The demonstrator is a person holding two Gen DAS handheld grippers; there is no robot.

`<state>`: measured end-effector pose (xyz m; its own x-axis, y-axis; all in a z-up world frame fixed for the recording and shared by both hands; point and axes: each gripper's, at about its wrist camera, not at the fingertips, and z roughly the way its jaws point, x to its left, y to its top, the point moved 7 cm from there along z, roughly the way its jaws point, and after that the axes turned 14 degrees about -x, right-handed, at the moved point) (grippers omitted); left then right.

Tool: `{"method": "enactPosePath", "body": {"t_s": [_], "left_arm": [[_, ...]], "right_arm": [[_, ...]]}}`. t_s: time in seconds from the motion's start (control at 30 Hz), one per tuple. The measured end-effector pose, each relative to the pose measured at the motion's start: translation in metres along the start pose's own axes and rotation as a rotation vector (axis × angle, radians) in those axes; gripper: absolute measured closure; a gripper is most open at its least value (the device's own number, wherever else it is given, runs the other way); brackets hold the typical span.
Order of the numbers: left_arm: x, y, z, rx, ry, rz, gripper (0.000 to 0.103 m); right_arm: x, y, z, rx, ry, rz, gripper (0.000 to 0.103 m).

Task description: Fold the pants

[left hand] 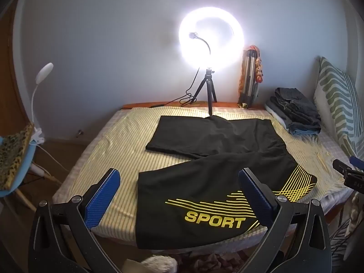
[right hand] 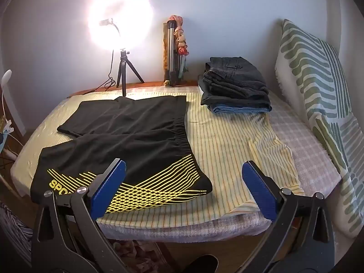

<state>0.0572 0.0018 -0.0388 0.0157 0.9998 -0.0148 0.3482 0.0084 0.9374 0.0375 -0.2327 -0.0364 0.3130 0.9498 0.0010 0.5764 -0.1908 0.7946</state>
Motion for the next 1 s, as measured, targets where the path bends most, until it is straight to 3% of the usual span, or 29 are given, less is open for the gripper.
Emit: {"method": "enactPosePath", "body": {"t_s": [0.1, 0.33, 1.0], "left_arm": [[0.010, 0.003, 0.014, 0.032, -0.012, -0.017, 0.000], [-0.001, 0.005, -0.002, -0.018, 0.018, 0.005, 0.000], [-0.004, 0.006, -0.001, -0.004, 0.004, -0.008, 0.000]], "right_arm": [[0.001, 0.000, 0.000, -0.003, -0.001, -0.001, 0.000], [0.000, 0.001, 0.002, 0.000, 0.003, 0.010, 0.000], [0.007, 0.002, 0.001, -0.002, 0.005, 0.013, 0.000]]}}
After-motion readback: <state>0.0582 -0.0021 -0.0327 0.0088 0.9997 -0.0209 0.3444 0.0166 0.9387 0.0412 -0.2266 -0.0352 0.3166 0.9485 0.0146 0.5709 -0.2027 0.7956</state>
